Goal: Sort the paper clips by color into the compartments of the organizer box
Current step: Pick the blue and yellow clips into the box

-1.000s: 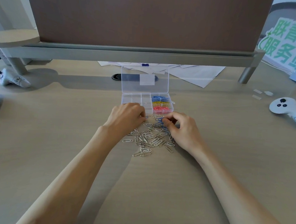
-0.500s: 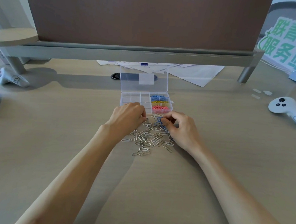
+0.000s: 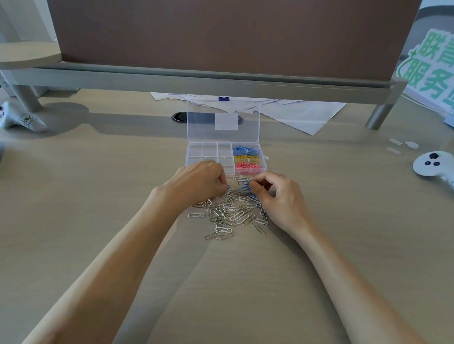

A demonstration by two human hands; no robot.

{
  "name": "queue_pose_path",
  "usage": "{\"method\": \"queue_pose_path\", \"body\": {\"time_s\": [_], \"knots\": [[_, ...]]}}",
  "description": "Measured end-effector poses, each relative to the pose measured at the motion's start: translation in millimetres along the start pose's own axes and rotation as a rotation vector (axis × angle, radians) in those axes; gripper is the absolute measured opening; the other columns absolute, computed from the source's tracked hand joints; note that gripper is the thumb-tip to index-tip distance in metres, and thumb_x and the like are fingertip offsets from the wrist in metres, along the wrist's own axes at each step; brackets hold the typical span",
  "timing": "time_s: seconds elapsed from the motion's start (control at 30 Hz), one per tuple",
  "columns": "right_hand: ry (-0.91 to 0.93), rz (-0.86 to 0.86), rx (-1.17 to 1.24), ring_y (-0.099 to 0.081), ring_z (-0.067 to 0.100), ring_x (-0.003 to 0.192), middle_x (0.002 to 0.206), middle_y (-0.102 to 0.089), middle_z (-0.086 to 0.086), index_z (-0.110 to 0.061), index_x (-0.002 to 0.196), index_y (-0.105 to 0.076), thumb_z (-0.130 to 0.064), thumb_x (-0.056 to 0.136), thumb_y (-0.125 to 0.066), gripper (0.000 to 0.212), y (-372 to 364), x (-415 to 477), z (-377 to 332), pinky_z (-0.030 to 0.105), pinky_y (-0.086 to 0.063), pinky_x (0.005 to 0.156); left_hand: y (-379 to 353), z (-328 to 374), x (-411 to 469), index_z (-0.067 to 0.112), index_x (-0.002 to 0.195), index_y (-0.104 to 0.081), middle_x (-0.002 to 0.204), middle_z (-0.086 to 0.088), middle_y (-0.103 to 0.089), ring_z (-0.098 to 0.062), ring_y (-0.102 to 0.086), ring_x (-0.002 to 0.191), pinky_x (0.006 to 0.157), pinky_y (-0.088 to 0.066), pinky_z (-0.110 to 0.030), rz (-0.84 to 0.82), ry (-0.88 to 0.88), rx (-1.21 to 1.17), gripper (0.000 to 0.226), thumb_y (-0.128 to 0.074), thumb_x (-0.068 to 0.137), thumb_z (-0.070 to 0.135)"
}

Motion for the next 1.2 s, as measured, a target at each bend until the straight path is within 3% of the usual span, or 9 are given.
{"method": "queue_pose_path", "body": {"time_s": [0.17,0.33,0.47,0.6,0.77,0.87,0.97,1.07,1.2], "knots": [[0.015,-0.004,0.014,-0.050,0.000,0.059,0.080,-0.061,-0.008,-0.018,0.091,-0.070,-0.021,0.091,-0.064,0.006,0.1,-0.9,-2.4,0.008,-0.034,0.056,2.8,5.3,-2.4,0.024,0.093,-0.060,0.099,0.011,-0.056,-0.011,-0.054,0.089,0.072,-0.046,-0.029,0.036,-0.103,0.003,0.010,-0.055,0.092,0.032],[0.023,0.000,0.059,-0.057,0.015,0.074,0.080,-0.063,-0.006,-0.017,0.089,-0.070,-0.018,0.090,-0.065,0.006,0.5,-1.4,-3.2,0.029,-0.044,0.067,6.3,16.3,-3.9,0.022,0.095,-0.063,0.088,0.016,-0.062,-0.001,-0.057,0.076,0.067,-0.043,-0.021,0.049,-0.204,-0.265,0.005,-0.063,0.091,0.025],[0.029,-0.009,0.035,-0.056,0.014,0.075,0.076,-0.061,-0.011,-0.020,0.086,-0.070,-0.019,0.089,-0.065,0.006,-0.4,-1.3,-3.1,0.028,-0.044,0.067,7.7,18.9,-5.9,0.018,0.092,-0.067,0.079,0.021,-0.060,0.006,-0.051,0.059,0.058,-0.039,-0.010,0.037,-0.222,-0.352,0.007,-0.064,0.089,0.012],[0.011,-0.012,0.055,-0.057,0.011,0.072,0.071,-0.059,-0.018,-0.023,0.083,-0.068,-0.016,0.090,-0.065,0.010,0.6,-1.5,-2.2,0.016,-0.040,0.063,12.3,21.6,-6.9,0.023,0.088,-0.065,0.080,0.022,-0.059,0.004,-0.053,0.071,0.069,-0.046,-0.020,0.056,-0.242,-0.277,0.013,-0.062,0.089,0.010],[0.007,-0.032,0.060,-0.053,0.004,0.065,0.068,-0.058,-0.017,-0.026,0.080,-0.067,-0.017,0.090,-0.064,0.014,-1.0,-1.1,-2.2,0.011,-0.036,0.058,10.5,28.2,-8.1,0.020,0.092,-0.058,0.089,0.011,-0.065,-0.015,-0.059,0.083,0.074,-0.050,-0.043,0.092,-0.302,-0.175,0.011,-0.061,0.087,0.011],[0.007,-0.042,0.060,-0.052,-0.001,0.064,0.066,-0.057,-0.019,-0.026,0.078,-0.066,-0.016,0.089,-0.065,0.014,-1.6,-1.0,-2.3,0.010,-0.037,0.059,10.8,30.0,-10.3,0.020,0.091,-0.055,0.087,0.006,-0.064,-0.019,-0.060,0.082,0.071,-0.050,-0.044,0.123,-0.335,-0.121,0.013,-0.059,0.085,0.009],[0.027,-0.025,0.034,-0.052,0.006,0.069,0.068,-0.058,-0.019,-0.022,0.080,-0.070,-0.017,0.088,-0.065,0.010,-1.9,-0.9,-3.4,0.013,-0.038,0.065,13.6,30.1,-12.0,0.023,0.095,-0.057,0.092,0.011,-0.067,-0.013,-0.062,0.084,0.071,-0.052,-0.040,0.152,-0.326,-0.143,0.013,-0.057,0.089,0.012],[0.015,0.037,0.028,-0.052,0.008,0.072,0.070,-0.062,-0.015,-0.021,0.079,-0.071,-0.019,0.088,-0.064,0.011,3.5,7.0,-0.9,0.016,-0.038,0.068,21.0,21.2,-10.5,0.028,0.111,-0.056,0.108,0.015,-0.066,-0.011,-0.057,0.082,0.069,-0.049,-0.033,0.209,-0.231,-0.114,0.014,-0.050,0.098,0.028],[0.001,0.130,-0.030,-0.054,0.005,0.064,0.070,-0.065,-0.010,-0.019,0.081,-0.073,-0.021,0.089,-0.062,0.014,15.5,41.8,4.3,0.022,-0.040,0.064,28.1,1.5,-8.3,0.030,0.112,-0.056,0.113,0.015,-0.064,-0.014,-0.059,0.093,0.075,-0.052,-0.035,0.252,-0.115,-0.079,0.018,-0.046,0.099,0.024]]}}
Point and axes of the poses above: each hand's wrist, its own x-axis towards the middle knuckle, its own y-axis out of the back of the hand, z = x × y, the point moved 5 cm from there along x, towards the middle knuckle
